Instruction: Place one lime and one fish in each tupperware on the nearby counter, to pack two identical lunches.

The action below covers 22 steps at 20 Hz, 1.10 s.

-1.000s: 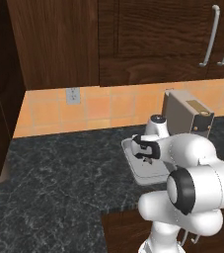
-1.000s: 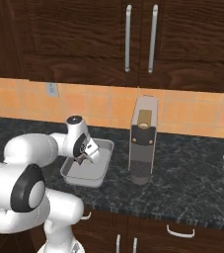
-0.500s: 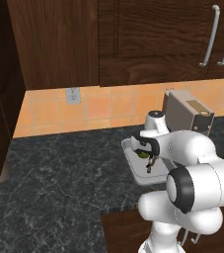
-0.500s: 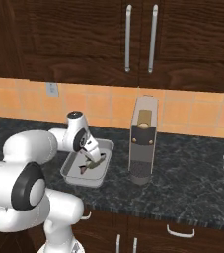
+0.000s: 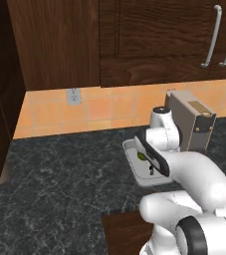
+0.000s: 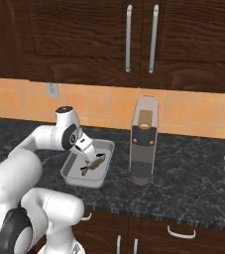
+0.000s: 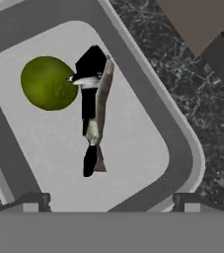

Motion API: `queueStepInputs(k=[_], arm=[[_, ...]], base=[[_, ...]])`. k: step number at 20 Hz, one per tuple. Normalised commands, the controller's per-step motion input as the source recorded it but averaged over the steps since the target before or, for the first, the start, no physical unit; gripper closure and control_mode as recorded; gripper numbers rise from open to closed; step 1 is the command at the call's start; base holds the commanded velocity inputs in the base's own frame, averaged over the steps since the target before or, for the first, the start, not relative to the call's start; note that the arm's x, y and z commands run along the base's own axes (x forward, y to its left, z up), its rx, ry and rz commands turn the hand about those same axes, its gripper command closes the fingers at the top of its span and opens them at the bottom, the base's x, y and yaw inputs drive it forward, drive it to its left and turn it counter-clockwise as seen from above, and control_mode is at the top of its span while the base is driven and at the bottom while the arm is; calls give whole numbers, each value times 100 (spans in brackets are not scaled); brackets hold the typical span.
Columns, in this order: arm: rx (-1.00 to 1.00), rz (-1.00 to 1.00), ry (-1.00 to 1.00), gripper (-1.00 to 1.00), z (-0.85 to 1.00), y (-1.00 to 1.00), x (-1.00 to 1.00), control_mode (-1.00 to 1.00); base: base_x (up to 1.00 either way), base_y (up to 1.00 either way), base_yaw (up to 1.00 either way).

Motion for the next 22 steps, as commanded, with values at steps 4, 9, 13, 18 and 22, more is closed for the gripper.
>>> queueStepInputs(k=[4,9,13,18,22], arm=[[-5,24,-6,-100,60,14,-59,-100],[0,10,-10,-100,17,14,-66,-100],[-1,7,-22,-100,29,4,-74,-100],[0,10,-13,-100,13,7,-43,-100],[-1,19,-1,-100,0,1,-2,-100]], base=[[0,0,0],[0,0,0],[0,0,0],[0,0,0],[0,0,0]])
